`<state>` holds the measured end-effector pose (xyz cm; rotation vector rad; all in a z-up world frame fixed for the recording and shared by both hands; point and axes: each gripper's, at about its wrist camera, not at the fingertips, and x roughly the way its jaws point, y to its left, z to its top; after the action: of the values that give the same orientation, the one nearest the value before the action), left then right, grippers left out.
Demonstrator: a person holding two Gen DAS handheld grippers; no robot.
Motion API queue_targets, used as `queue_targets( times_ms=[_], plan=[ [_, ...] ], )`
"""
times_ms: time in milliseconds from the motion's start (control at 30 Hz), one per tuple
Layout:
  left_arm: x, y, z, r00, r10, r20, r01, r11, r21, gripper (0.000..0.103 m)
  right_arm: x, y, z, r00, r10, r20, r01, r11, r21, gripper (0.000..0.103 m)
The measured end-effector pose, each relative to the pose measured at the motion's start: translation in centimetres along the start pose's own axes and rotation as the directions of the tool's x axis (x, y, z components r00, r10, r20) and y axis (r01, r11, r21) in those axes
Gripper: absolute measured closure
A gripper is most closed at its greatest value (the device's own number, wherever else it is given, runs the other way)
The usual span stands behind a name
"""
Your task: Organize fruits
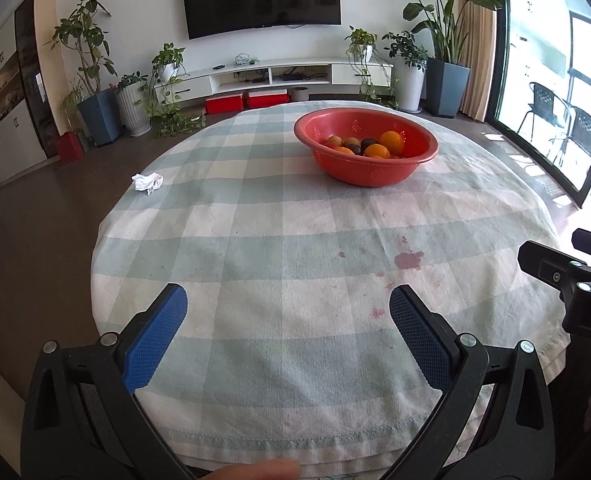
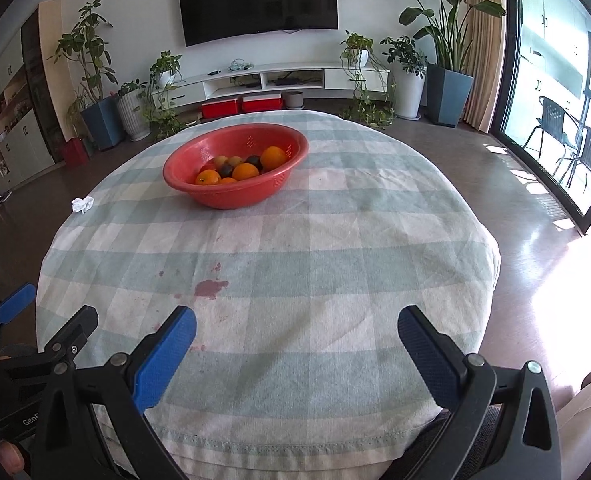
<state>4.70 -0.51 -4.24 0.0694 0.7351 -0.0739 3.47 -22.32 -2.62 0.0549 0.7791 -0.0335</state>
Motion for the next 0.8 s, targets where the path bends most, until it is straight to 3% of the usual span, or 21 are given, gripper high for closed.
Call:
queue_targets(
  times_ms=[800],
  plan=[
    [-0.02,0.40,-0.30,1.000,0.001,-0.009,-0.001,1.000,-0.009,0.000,-0.01,0.41,-0.41,1.000,-0.002,-0.009,0.002,1.000,-0.014,0.000]
  ],
)
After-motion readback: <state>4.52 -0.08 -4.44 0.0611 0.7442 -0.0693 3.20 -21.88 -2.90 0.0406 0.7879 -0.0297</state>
